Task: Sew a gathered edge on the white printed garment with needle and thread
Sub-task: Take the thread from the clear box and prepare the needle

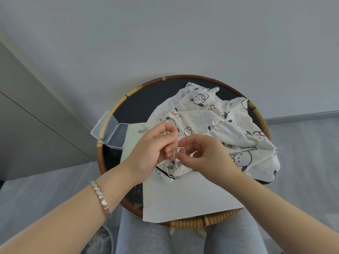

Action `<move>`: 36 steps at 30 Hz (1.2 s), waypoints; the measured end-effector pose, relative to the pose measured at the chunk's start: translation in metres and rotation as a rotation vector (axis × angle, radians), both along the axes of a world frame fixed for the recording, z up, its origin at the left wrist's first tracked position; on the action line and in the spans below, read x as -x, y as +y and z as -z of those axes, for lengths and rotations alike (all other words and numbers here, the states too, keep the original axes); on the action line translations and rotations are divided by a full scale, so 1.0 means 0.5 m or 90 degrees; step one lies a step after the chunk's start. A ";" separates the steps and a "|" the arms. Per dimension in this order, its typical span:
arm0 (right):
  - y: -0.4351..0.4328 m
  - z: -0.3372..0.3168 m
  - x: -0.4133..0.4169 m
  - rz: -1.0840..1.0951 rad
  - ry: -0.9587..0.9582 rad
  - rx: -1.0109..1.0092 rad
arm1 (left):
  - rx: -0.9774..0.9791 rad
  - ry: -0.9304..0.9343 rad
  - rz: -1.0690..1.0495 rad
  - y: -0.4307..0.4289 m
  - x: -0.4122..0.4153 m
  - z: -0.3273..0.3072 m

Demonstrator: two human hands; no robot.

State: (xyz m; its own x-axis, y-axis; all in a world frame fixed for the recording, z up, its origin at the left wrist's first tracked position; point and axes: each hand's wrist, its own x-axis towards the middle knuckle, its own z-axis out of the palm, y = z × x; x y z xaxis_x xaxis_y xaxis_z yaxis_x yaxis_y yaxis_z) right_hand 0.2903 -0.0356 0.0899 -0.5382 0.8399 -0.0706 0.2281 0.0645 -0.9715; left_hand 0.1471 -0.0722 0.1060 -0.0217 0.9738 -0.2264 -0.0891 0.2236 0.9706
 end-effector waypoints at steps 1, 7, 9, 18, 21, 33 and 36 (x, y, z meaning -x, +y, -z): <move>-0.001 0.002 0.002 0.000 0.001 0.002 | 0.000 0.003 0.003 -0.001 0.000 0.001; -0.001 -0.003 -0.005 0.001 0.087 0.098 | -0.003 -0.023 -0.001 -0.004 0.005 -0.001; -0.002 -0.006 -0.011 0.010 0.108 0.104 | -0.005 -0.044 -0.010 -0.001 0.006 -0.001; 0.013 -0.011 -0.026 0.096 -0.066 -0.141 | -0.002 0.062 -0.087 -0.002 0.006 0.017; 0.032 -0.042 -0.033 0.102 -0.130 -0.297 | 0.039 0.144 -0.171 -0.007 0.013 0.039; 0.102 -0.089 -0.050 0.291 0.125 0.007 | 0.189 0.342 -0.185 0.005 0.080 0.097; 0.106 -0.088 -0.055 0.311 0.314 0.217 | 0.226 0.561 -0.131 0.000 0.075 0.098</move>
